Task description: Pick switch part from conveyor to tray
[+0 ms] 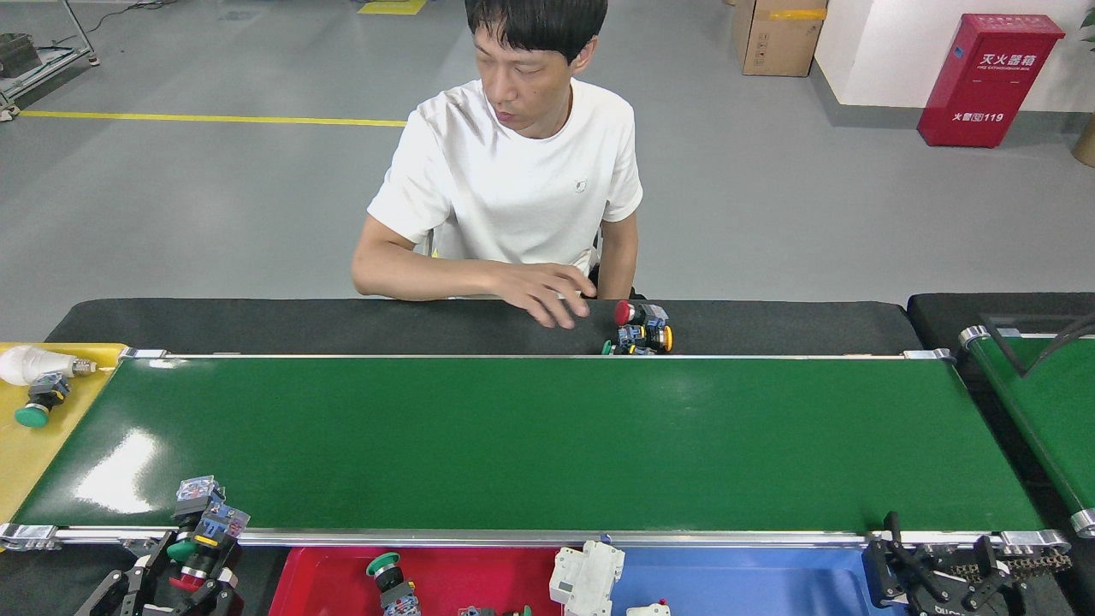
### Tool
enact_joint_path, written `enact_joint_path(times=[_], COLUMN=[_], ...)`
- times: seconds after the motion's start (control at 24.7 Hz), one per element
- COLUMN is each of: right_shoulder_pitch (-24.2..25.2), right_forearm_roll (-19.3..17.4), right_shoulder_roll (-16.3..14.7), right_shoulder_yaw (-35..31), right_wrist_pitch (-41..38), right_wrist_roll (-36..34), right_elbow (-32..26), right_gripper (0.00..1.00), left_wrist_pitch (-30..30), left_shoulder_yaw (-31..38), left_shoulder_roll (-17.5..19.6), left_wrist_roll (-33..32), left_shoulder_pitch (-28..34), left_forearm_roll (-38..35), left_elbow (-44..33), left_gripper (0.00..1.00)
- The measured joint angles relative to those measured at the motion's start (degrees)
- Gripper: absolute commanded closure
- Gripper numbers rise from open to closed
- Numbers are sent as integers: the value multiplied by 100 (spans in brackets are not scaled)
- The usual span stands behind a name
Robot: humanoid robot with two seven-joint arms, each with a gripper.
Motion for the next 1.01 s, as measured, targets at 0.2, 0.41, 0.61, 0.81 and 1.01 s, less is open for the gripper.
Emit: enact_joint_path(times=[0.2, 0.41, 0.61, 0.81, 1.01], right_shoulder_pitch=[2, 4, 2, -18, -45], right_forearm_roll=[0, 0, 0, 0, 0], right_shoulder_roll=[0, 0, -2, -18, 11], right_shoulder_yaw=[-10, -10, -8, 8, 17], right_wrist_pitch=[0, -4, -4, -63, -655], right_wrist_roll=[0, 0, 0, 0, 0], right_elbow=[0, 0, 0, -31, -166], right_gripper=[1, 1, 1, 1, 1], left_wrist_pitch=[-1069, -1998, -2128, -2131, -2133], left_shoulder_yaw=[-311, -1033, -1364, -1309, -575], left_shoulder_roll=[127, 126, 7, -423, -974], left_wrist_roll=[-5, -3, 26, 34, 46], left_shoulder_pitch=[138, -37, -122, -66, -66], left_forearm_roll=[-132, -729, -800, -800, -801], left_elbow=[-256, -266, -273, -274, -274], left_gripper=[88, 67, 0, 0, 0])
